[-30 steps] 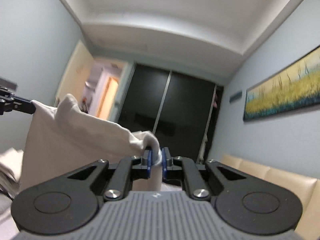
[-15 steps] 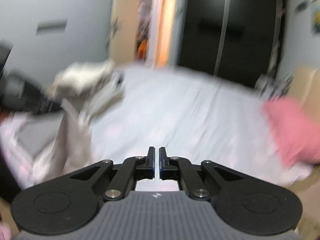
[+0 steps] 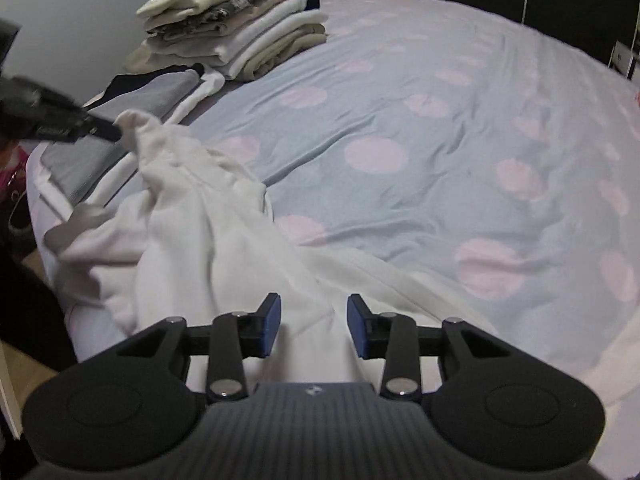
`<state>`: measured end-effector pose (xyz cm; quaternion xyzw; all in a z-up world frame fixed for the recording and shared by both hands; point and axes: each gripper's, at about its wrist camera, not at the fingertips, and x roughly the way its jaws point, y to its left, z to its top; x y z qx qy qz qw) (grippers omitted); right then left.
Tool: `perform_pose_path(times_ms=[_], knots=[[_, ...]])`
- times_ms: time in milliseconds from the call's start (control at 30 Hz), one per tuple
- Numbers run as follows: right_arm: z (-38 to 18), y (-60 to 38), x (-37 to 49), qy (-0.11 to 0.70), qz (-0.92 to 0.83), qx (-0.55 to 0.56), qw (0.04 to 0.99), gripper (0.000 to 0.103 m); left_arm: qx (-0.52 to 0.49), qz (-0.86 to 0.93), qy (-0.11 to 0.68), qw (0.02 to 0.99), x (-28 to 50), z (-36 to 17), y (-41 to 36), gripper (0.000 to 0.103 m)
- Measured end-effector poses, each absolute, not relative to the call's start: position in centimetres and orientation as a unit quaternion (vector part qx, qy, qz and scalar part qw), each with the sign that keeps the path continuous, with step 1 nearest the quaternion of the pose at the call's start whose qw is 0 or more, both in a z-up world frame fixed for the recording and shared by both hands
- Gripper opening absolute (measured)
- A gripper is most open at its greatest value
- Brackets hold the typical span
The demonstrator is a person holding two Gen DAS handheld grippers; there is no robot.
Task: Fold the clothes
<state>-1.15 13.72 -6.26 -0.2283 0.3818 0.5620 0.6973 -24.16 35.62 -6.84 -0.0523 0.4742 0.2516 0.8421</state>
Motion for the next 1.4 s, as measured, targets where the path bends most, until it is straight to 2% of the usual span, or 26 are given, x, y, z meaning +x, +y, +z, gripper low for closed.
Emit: perform_pose_path(times_ms=[200, 233, 267, 333, 367, 633, 767, 900, 1033, 1167, 1300, 1400], knots=[[-8.9, 16.2, -0.4, 0.402, 0.553, -0.241, 0.689, 0.038, -0.056, 0.254, 0.477, 0.839, -24.0, -8.1, 36.5, 0.002], [-9.3, 16.3, -0.3, 0.41, 0.552, -0.238, 0.686, 0.034, -0.056, 0.255, 0.475, 0.84, -24.0, -8.1, 36.5, 0.002], [-9.6, 16.4, -0.1, 0.419, 0.551, -0.235, 0.682, 0.023, -0.057, 0.257, 0.472, 0.841, -24.1, -7.9, 36.6, 0.002], [-9.7, 16.2, -0.2, 0.429, 0.555, -0.226, 0.676, 0.011, -0.059, 0.261, 0.464, 0.845, -24.2, -7.6, 36.7, 0.002], [-9.2, 15.9, -0.5, 0.42, 0.556, -0.226, 0.681, 0.009, -0.06, 0.262, 0.46, 0.846, -24.4, -7.4, 36.7, 0.002], [-1.0, 11.1, 0.2, 0.352, 0.508, -0.209, 0.758, 0.008, -0.042, 0.204, 0.4, 0.893, -24.5, -4.3, 33.8, 0.002], [2.1, 7.5, 1.9, 0.346, 0.47, -0.239, 0.776, 0.008, 0.019, 0.108, 0.393, 0.913, -23.4, -3.2, 29.0, 0.002], [0.8, 4.1, 3.2, 0.379, 0.422, -0.274, 0.777, 0.008, 0.087, 0.017, 0.433, 0.897, -22.0, -4.9, 23.7, 0.002], [-3.0, 2.3, 3.8, 0.44, 0.405, -0.275, 0.753, 0.008, 0.149, -0.026, 0.485, 0.862, -21.3, -8.4, 20.4, 0.002], [-5.6, 1.7, 2.9, 0.459, 0.409, -0.287, 0.735, 0.008, 0.18, -0.027, 0.488, 0.854, -21.5, -9.7, 19.5, 0.002], [-5.9, 1.5, 2.5, 0.454, 0.421, -0.287, 0.73, 0.008, 0.184, -0.04, 0.478, 0.858, -22.0, -8.6, 19.8, 0.015], [-5.8, 1.7, 2.9, 0.456, 0.423, -0.282, 0.731, 0.009, 0.203, -0.061, 0.474, 0.855, -22.0, -7.0, 20.1, 0.016]])
